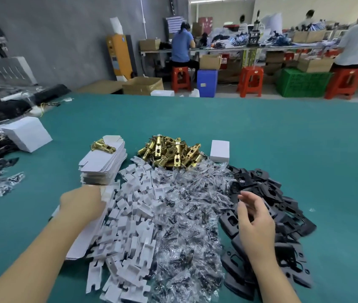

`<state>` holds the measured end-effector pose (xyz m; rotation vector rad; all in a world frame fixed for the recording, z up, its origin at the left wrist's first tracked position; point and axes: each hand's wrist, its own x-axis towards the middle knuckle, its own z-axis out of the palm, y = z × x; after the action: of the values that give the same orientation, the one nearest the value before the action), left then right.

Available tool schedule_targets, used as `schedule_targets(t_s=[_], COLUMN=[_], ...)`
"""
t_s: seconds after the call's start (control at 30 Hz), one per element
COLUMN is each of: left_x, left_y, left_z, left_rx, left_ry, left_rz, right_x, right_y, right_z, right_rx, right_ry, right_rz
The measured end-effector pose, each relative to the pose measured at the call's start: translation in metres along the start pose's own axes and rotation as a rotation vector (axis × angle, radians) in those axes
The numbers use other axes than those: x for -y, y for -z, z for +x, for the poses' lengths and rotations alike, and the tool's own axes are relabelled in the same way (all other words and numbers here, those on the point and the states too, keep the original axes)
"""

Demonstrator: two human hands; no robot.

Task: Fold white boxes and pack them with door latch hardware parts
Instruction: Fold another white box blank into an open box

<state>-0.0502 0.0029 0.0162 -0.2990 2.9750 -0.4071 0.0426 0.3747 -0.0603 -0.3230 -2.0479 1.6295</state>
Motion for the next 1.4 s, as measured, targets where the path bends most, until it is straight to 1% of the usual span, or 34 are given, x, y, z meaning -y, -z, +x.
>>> schedule_targets(t_s=[0.13, 0.5, 0.6, 0.67, 0.77, 0.87, 0.9, 0.93, 0.97, 1.0, 1.03, 1.07, 1.1, 1.17, 1.2, 1.23, 1.3, 1.37, 1.4], left_x=[0.013, 0.005, -0.004, -0.013, -0.026, -0.039, -0.044, -0.049, -0.053, -0.057, -0.063, -0.07, -0.079, -0.104, -0.12, -0.137, -0.167, -0.189, -0.198], left_y=[-0.009, -0.01, -0.006, 0.0, 0.016, 0.041, 0.05, 0.061, 0.073, 0.083, 0.092, 0.102, 0.112, 0.124, 0.123, 0.12, 0.104, 0.087, 0.08], left_z=[-0.002, -0.003, -0.002, -0.004, -0.014, -0.029, -0.034, -0.041, -0.05, -0.057, -0.064, -0.071, -0.078, -0.088, -0.092, -0.095, -0.098, -0.1, -0.101], left_rx=[0.014, 0.049, 0.012, -0.038, -0.16, -0.303, -0.399, -0.529, -0.682, -0.886, -1.034, -1.05, -0.953, -0.571, -0.376, -0.214, 0.044, 0.218, 0.258], left_ry=[-0.007, -0.046, -0.06, -0.044, 0.004, 0.004, -0.011, -0.052, -0.123, -0.219, -0.319, -0.426, -0.505, -0.565, -0.568, -0.557, -0.482, -0.419, -0.401], left_rz=[-0.05, -0.073, -0.091, -0.026, 0.136, 0.19, 0.177, 0.132, 0.03, -0.128, -0.331, -0.546, -0.799, -1.282, -1.433, -1.525, -1.645, -1.749, -1.784], right_x=[0.0, 0.003, 0.005, 0.006, 0.007, 0.008, 0.008, 0.008, 0.006, 0.006, 0.006, 0.007, 0.008, 0.01, 0.013, 0.016, 0.021, 0.023, 0.023], right_y=[-0.001, -0.001, 0.0, 0.001, 0.001, 0.001, 0.001, 0.001, 0.001, 0.001, 0.002, 0.003, 0.003, 0.003, 0.003, 0.004, 0.008, 0.01, 0.009], right_z=[0.0, 0.0, 0.001, 0.001, 0.001, 0.001, 0.001, 0.002, 0.002, 0.002, 0.002, 0.002, 0.003, 0.005, 0.006, 0.006, 0.005, 0.003, 0.001], right_rx=[0.002, 0.018, 0.018, 0.021, 0.026, 0.02, 0.013, 0.003, -0.005, -0.009, -0.007, -0.001, 0.012, 0.056, 0.093, 0.149, 0.312, 0.467, 0.514], right_ry=[-0.002, -0.013, -0.015, -0.021, -0.026, -0.036, -0.037, -0.04, -0.043, -0.043, -0.039, -0.031, -0.029, -0.057, -0.099, -0.162, -0.296, -0.375, -0.413], right_rz=[-0.006, 0.012, 0.022, 0.034, 0.042, 0.04, 0.033, 0.029, 0.03, 0.039, 0.052, 0.071, 0.103, 0.219, 0.3, 0.385, 0.545, 0.674, 0.717])
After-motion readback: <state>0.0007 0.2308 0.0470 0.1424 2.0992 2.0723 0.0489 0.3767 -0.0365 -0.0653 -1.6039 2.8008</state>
